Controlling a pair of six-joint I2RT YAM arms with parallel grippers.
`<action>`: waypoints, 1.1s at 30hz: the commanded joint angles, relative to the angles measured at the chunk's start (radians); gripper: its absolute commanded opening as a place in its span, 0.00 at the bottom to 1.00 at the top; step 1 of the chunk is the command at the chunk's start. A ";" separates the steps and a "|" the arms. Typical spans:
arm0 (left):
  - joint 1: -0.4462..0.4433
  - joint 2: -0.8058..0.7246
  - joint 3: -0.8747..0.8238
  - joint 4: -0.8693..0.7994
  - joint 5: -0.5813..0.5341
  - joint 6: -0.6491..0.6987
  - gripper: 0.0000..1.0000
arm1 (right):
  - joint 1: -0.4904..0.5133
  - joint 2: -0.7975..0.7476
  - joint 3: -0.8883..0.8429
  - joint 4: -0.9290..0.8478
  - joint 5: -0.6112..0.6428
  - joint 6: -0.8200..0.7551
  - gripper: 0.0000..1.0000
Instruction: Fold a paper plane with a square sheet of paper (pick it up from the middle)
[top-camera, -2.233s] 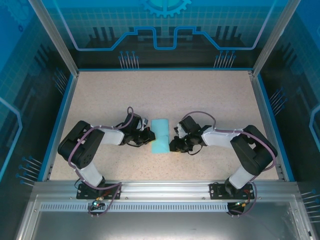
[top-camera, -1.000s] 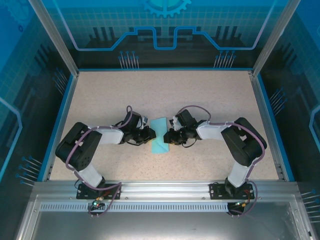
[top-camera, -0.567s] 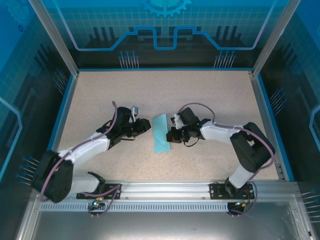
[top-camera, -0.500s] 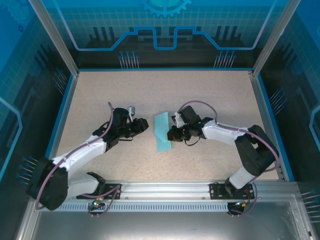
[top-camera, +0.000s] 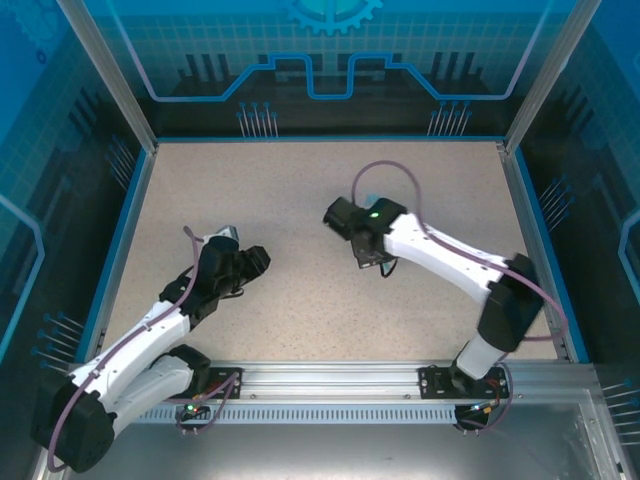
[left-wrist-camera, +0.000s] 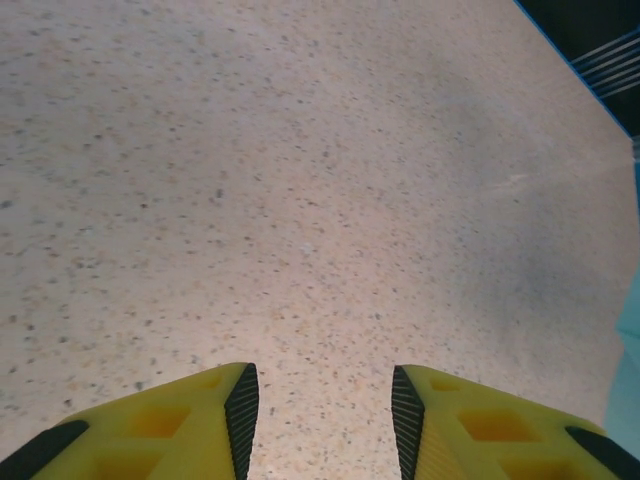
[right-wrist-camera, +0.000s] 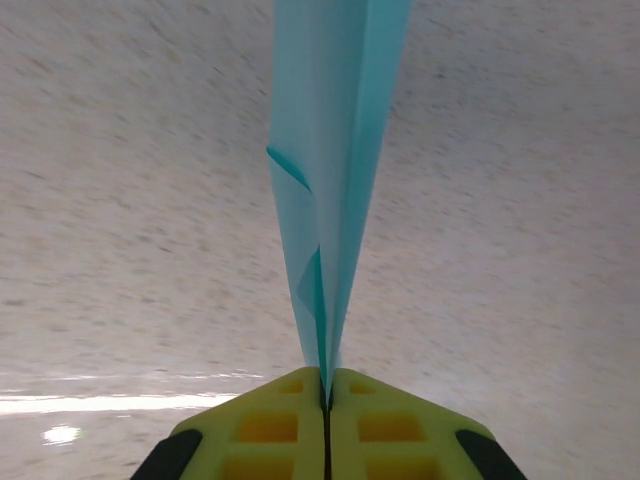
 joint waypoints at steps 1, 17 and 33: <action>0.008 -0.026 -0.009 -0.076 -0.091 -0.033 0.43 | 0.060 0.163 0.064 -0.210 0.123 0.089 0.07; 0.041 -0.075 -0.006 -0.091 -0.009 0.012 0.50 | 0.013 0.078 -0.161 0.625 -0.749 -0.071 0.59; -0.057 0.709 0.378 0.316 0.602 0.014 0.29 | -0.281 -0.131 -0.741 1.247 -1.133 0.061 0.17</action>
